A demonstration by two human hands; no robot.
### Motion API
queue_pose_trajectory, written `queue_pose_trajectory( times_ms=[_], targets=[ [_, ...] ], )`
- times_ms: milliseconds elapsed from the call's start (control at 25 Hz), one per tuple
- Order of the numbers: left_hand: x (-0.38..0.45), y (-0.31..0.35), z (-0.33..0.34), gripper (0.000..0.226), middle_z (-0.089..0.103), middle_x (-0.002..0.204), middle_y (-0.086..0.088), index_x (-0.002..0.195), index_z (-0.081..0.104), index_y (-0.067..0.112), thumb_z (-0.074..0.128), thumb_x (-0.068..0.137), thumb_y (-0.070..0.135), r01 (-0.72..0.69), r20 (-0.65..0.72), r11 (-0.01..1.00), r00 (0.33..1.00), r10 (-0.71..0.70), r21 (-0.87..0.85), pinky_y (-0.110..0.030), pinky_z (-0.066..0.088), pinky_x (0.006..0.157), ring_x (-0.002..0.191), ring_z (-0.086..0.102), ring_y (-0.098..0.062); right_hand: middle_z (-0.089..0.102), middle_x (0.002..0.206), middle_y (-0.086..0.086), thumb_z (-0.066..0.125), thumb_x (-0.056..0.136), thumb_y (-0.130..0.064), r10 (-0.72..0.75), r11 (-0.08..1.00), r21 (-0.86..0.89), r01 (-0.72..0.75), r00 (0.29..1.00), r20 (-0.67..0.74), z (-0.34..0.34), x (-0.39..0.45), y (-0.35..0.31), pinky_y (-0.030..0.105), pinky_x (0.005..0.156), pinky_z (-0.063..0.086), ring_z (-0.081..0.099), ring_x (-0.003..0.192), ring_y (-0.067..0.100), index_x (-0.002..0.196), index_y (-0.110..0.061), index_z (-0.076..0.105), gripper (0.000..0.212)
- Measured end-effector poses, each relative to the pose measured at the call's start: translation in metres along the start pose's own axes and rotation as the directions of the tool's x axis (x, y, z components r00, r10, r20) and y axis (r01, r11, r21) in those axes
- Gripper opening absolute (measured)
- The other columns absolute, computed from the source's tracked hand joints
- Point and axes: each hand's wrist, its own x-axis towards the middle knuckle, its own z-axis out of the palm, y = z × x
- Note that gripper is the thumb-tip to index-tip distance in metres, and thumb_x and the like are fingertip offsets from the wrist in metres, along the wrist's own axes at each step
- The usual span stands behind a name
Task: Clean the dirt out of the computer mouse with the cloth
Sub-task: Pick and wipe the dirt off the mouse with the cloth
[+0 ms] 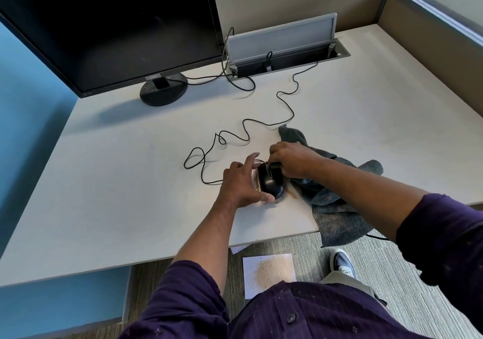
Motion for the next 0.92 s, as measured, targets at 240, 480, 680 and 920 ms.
queue_pose_trajectory(
  times_ms=[240,480,680,920],
  targets=[
    [0.002,-0.002,0.001,0.131,0.057,0.149,0.021,0.16,0.023,0.036,0.095,0.052,0.059,-0.005,-0.001,1.0,1.0,0.005,0.009,-0.035,0.025,0.102,0.137,0.041,-0.021,0.062,0.098,-0.007,0.062,0.087,-0.017,-0.123,0.99,0.082,0.115,0.988,0.094,-0.01,-0.001,0.0,0.039,0.082,0.052,0.059,0.102,0.018,0.103,-0.025,0.074,0.021],
    [0.001,-0.001,0.001,0.131,0.059,0.147,0.018,0.16,0.025,0.035,0.095,0.052,0.059,0.001,-0.003,1.0,1.0,0.0,0.015,-0.038,0.029,0.106,0.135,0.043,-0.023,0.059,0.102,-0.002,0.059,0.084,-0.011,-0.104,0.989,-0.101,0.109,0.993,0.054,0.0,0.006,-0.013,0.038,0.07,0.048,0.058,0.103,0.022,0.104,-0.018,0.07,0.024],
    [0.001,-0.001,0.001,0.13,0.059,0.149,0.015,0.16,0.024,0.034,0.095,0.053,0.059,-0.006,0.004,0.999,1.0,0.006,0.038,-0.04,0.031,0.107,0.135,0.043,-0.024,0.064,0.106,-0.002,0.062,0.088,-0.017,-0.254,0.965,-0.049,0.257,0.965,0.062,-0.003,0.0,-0.009,0.04,0.075,0.052,0.059,0.105,0.021,0.105,-0.02,0.073,0.021],
    [0.001,0.001,0.0,0.13,0.059,0.148,0.014,0.16,0.025,0.035,0.095,0.053,0.06,-0.003,0.006,0.998,1.0,0.003,0.055,-0.039,0.03,0.106,0.134,0.044,-0.024,0.067,0.102,-0.005,0.066,0.085,-0.016,-0.374,0.927,-0.023,0.375,0.927,0.027,-0.002,-0.006,-0.005,0.037,0.069,0.053,0.061,0.099,0.02,0.1,-0.021,0.075,0.018]
  ],
)
